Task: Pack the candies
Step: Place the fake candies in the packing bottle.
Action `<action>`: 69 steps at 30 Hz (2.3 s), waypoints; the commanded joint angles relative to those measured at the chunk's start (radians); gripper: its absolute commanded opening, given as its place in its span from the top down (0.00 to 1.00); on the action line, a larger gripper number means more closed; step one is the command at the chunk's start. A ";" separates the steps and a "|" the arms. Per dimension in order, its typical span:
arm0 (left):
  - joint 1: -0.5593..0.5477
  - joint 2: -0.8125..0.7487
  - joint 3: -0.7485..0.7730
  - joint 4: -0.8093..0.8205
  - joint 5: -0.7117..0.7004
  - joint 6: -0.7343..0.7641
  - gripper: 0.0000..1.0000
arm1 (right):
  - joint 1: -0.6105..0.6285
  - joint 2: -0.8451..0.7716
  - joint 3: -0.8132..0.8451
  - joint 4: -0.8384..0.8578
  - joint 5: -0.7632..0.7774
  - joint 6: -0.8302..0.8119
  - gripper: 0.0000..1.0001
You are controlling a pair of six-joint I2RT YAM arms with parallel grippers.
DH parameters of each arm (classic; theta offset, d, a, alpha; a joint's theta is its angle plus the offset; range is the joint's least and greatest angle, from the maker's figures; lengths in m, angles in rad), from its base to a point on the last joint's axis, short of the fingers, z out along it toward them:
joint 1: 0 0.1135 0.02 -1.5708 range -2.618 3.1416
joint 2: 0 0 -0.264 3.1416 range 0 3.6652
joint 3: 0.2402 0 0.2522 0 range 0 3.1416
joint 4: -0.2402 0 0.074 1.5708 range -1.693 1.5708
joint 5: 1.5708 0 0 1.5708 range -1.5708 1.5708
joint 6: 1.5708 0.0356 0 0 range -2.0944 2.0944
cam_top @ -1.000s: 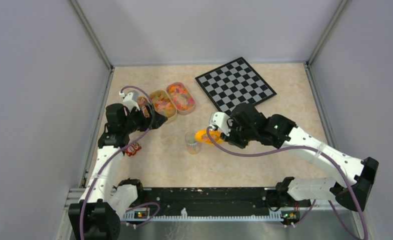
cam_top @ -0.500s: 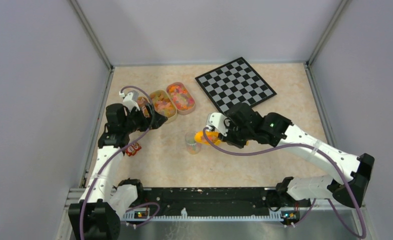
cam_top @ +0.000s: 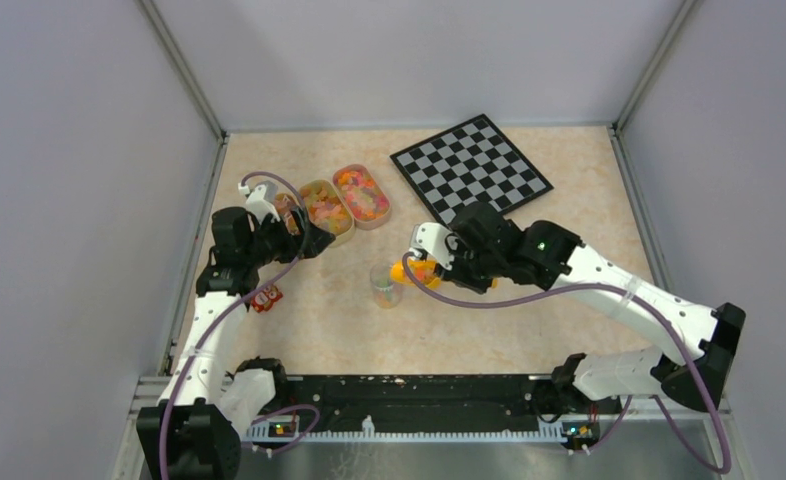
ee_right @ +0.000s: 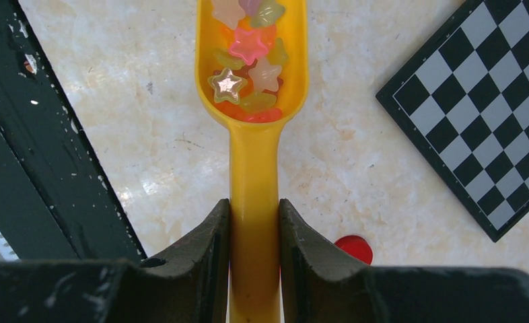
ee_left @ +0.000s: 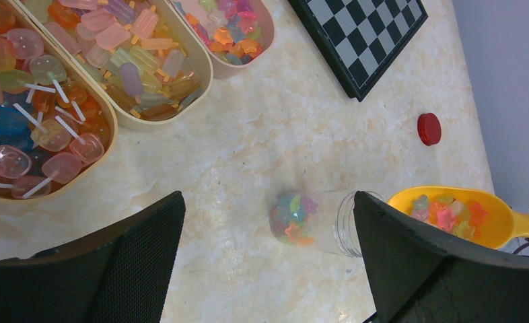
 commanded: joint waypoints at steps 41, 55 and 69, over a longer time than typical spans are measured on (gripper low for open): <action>-0.004 -0.030 -0.006 0.023 0.011 0.017 0.01 | 0.080 0.119 0.202 -0.102 0.112 0.007 1.00; -0.004 -0.032 -0.007 0.022 0.011 0.017 0.01 | 0.089 0.133 0.229 -0.121 0.123 0.010 1.00; -0.004 -0.034 -0.007 0.022 0.010 0.018 0.01 | 0.093 0.142 0.238 -0.132 0.132 0.008 1.00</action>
